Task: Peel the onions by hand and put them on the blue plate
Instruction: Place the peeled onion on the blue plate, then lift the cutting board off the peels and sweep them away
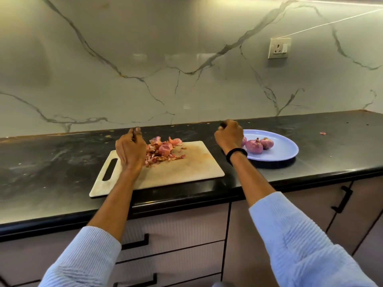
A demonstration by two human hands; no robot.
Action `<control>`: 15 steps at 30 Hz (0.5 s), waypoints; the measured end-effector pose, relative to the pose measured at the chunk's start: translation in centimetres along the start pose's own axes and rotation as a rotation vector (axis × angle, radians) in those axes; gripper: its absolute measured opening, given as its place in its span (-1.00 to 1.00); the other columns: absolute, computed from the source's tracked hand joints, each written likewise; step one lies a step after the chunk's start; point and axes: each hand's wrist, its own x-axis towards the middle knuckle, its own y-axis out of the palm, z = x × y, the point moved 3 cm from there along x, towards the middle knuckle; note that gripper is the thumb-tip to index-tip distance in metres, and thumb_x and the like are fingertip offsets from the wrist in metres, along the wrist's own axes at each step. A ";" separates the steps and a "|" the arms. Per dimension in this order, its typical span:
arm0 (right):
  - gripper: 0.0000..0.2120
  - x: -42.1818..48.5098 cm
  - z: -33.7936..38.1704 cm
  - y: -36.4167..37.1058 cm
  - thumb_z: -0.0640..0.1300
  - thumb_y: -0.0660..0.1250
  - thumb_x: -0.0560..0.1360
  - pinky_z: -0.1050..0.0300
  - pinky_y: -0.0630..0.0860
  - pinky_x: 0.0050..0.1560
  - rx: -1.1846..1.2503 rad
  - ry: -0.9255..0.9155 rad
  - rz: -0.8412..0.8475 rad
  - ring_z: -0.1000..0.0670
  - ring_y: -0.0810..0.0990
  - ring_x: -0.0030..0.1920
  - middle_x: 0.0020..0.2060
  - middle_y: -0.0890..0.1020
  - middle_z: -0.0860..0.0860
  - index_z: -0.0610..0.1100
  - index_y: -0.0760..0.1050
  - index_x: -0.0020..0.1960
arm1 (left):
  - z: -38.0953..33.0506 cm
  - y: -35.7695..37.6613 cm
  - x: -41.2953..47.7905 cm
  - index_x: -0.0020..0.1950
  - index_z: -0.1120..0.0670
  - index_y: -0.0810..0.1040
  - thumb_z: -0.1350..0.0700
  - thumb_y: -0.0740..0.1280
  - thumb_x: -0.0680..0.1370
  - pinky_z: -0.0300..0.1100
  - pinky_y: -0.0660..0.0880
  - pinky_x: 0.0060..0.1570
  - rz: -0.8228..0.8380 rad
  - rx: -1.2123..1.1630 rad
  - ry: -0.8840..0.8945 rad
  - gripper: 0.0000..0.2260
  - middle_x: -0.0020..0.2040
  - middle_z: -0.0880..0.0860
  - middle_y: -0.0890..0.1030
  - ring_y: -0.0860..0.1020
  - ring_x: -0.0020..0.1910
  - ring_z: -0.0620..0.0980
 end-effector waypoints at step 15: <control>-0.50 -0.9 2.1 11.1 0.17 0.20 0.60 -0.15 0.39 0.31 -0.214 0.112 0.273 -0.29 0.46 0.28 0.24 0.53 -0.27 -0.22 0.53 0.26 | 5.1 -3.4 2.8 -0.12 0.17 0.59 -0.20 0.12 0.64 0.09 0.47 0.14 0.115 0.189 -0.450 -0.51 -0.07 0.18 0.63 0.56 0.03 0.18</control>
